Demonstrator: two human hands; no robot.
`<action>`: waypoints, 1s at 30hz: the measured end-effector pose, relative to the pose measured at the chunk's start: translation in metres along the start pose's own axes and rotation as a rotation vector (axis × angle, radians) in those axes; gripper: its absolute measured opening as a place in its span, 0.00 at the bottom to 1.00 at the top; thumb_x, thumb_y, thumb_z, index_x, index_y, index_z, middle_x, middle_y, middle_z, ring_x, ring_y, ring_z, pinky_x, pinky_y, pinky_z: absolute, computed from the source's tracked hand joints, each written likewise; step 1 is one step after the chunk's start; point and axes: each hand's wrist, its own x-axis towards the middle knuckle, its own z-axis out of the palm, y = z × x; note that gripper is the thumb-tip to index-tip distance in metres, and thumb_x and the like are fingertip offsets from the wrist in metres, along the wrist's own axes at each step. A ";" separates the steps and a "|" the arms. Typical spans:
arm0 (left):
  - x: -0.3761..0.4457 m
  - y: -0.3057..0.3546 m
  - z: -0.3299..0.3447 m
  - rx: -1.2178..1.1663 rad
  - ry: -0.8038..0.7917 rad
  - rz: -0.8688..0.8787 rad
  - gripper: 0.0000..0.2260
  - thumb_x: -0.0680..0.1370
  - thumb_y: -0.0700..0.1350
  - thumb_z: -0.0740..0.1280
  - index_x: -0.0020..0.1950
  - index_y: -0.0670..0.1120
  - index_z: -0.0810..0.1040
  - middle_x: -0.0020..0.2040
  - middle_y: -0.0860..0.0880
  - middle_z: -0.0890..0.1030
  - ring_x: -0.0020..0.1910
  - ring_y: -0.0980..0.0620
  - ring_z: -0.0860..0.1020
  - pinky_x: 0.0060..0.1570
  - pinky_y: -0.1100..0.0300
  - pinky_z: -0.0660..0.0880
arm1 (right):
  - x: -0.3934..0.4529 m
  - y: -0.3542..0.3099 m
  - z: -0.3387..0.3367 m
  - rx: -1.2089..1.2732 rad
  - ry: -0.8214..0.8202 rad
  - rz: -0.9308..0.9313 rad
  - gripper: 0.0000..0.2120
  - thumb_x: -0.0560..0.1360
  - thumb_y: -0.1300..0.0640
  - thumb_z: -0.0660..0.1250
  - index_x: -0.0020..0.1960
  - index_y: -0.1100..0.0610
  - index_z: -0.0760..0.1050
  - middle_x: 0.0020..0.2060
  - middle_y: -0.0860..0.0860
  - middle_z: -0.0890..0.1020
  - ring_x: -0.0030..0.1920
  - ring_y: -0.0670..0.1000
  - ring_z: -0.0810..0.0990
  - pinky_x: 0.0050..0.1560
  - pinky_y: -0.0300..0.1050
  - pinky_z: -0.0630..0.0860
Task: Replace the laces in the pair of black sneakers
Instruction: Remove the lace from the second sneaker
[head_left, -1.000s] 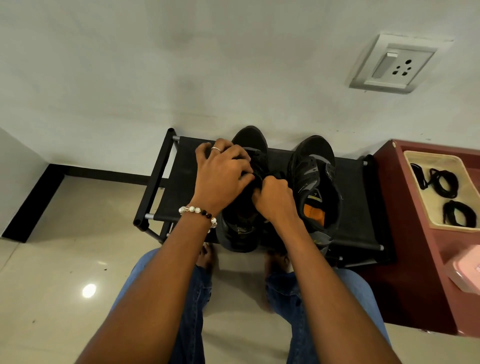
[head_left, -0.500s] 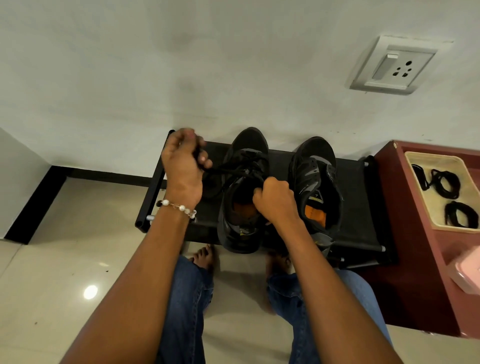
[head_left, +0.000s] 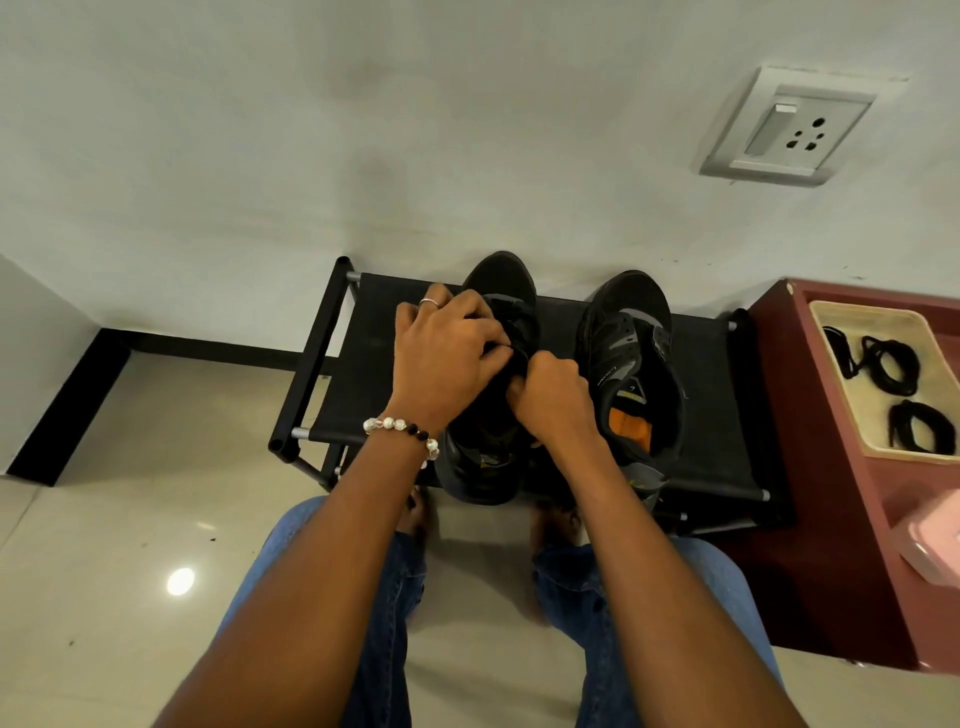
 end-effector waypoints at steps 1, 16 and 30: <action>0.000 0.000 -0.001 -0.073 -0.019 -0.055 0.05 0.72 0.53 0.71 0.43 0.54 0.85 0.46 0.55 0.80 0.52 0.48 0.74 0.50 0.50 0.67 | 0.000 0.000 0.000 0.000 -0.003 0.002 0.15 0.79 0.52 0.58 0.57 0.64 0.72 0.53 0.63 0.77 0.52 0.66 0.77 0.41 0.52 0.72; 0.012 -0.018 -0.034 -1.238 0.170 -0.752 0.04 0.77 0.41 0.68 0.43 0.48 0.76 0.35 0.54 0.76 0.30 0.58 0.72 0.31 0.64 0.70 | 0.001 -0.002 0.000 0.037 -0.016 0.012 0.11 0.79 0.55 0.59 0.41 0.59 0.65 0.42 0.58 0.73 0.41 0.61 0.74 0.34 0.47 0.66; 0.003 0.006 0.000 -0.088 -0.091 0.028 0.07 0.77 0.45 0.66 0.45 0.43 0.82 0.46 0.47 0.80 0.41 0.48 0.79 0.37 0.55 0.72 | -0.001 -0.003 0.000 0.005 0.002 0.009 0.14 0.79 0.52 0.59 0.53 0.63 0.72 0.50 0.62 0.77 0.49 0.65 0.77 0.39 0.50 0.70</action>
